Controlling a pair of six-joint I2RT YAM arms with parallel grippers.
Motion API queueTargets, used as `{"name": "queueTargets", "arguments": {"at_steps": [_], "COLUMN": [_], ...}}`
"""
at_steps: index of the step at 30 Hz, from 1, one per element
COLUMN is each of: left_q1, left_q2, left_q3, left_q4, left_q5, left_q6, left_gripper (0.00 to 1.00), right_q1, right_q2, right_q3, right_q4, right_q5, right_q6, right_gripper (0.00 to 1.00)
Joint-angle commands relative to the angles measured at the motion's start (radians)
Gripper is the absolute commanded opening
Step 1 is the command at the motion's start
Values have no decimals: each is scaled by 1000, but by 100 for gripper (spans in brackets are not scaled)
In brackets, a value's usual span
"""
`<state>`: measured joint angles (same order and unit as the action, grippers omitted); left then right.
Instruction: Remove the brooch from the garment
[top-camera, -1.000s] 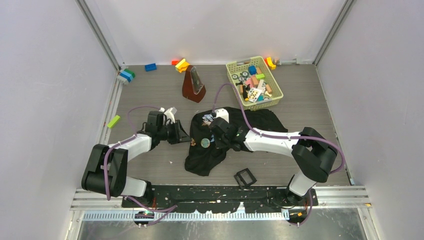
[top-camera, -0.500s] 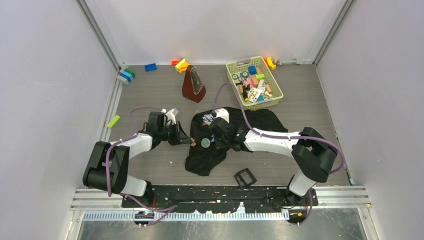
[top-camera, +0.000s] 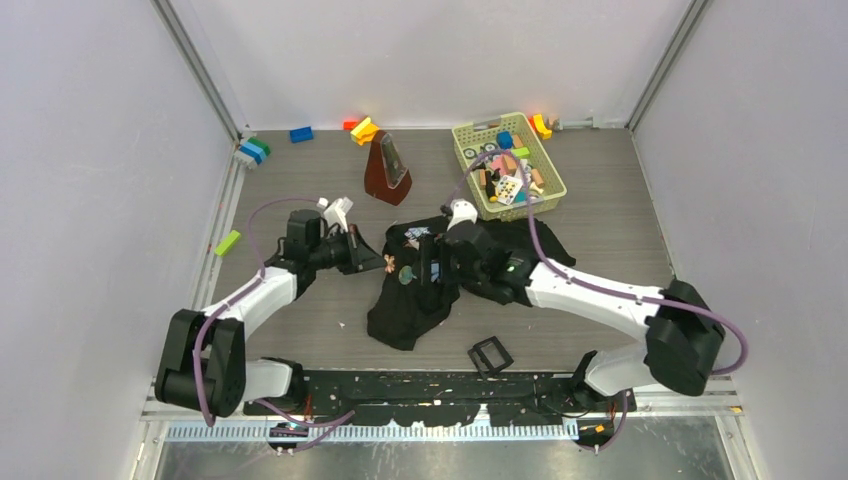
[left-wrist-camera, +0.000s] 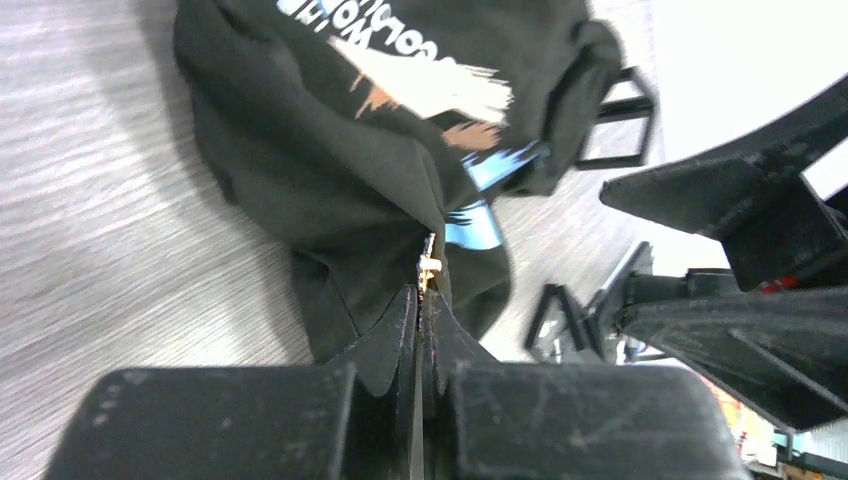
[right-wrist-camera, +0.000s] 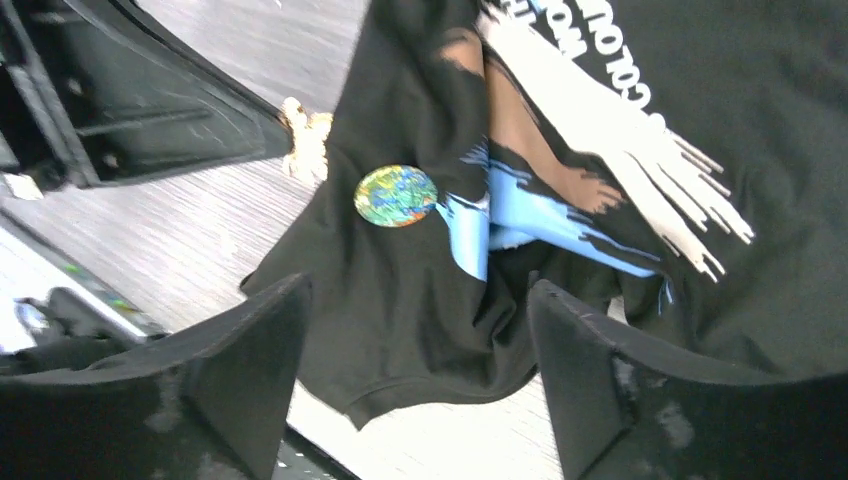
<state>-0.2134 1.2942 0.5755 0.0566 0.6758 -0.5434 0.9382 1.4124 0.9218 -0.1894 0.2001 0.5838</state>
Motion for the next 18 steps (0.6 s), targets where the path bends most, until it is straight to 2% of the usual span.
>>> {"name": "queueTargets", "arguments": {"at_steps": [1,3,6,9,15,18], "left_q1": [2,2,2,2,1,1], "left_q2": [-55,-61,-64,-57,-26,-14], "left_q3": [51,39,0,-29,-65,-70], "left_q4": [117,189,337,470,688,727], "left_q5": [119,159,206,241,298,309], "left_q6": [-106,-171,-289,-397,-562,-586], "left_gripper": [0,0,0,0,0,0], "right_q1": [-74,-124,-200,-213,-214,-214], "right_q2": [-94,-126,-167,-161,-71,-29], "right_q3": [-2,-44,-130,-187,-199,-212], "right_q4": [121,202,371,523,691,819], "right_q5": [-96,-162,-272,-329,-432,-491], "right_q6": [100,209,326,398,457,494], "right_gripper": [89,95,95,86,66,63]}}
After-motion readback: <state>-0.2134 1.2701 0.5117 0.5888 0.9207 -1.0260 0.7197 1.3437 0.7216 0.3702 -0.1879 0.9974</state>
